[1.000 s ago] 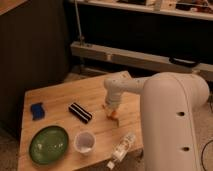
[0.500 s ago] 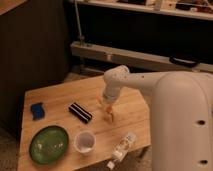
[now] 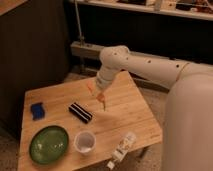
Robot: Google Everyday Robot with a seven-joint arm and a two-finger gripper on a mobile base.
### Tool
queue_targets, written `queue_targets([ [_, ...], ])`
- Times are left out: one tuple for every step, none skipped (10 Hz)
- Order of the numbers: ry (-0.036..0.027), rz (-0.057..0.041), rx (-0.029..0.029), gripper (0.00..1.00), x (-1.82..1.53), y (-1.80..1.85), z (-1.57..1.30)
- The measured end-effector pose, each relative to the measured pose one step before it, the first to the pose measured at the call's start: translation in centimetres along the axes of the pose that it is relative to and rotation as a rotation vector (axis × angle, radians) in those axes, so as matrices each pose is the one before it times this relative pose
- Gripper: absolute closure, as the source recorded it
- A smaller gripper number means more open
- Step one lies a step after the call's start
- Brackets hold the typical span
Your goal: Place the pepper in the ceramic bowl
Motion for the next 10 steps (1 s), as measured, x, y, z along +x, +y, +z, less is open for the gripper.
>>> queue_targets([
  [-0.00688, -0.03316, -0.03353, 1.0, -0.298, 1.834, -0.642],
  [-0.00759, -0.04463, -0.04642, 1.0, -0.219, 2.72, -0.502],
  [-0.00716, -0.0586, -0.0578, 1.0, -0.505, 3.381, -0.116],
  [-0.00281, -0.04793, -0.04843, 1.0, -0.48, 2.655, 0.19],
  [0.00251, -0.03459, -0.03423, 1.0, -0.22, 1.886, 0.235],
  [0.00954, -0.05605, -0.03413, 1.0, -0.446, 2.789, 0.52],
  [0.00165, -0.00716, -0.00504, 1.0, -0.058, 0.347, 0.144],
  [-0.00044, 0.00132, 0.00079, 1.0, 0.054, -0.049, -0.04],
  [-0.0008, 0.00159, 0.00061, 1.0, 0.053, -0.049, -0.046],
  [0.00002, 0.00078, 0.00104, 1.0, -0.011, -0.061, -0.019],
])
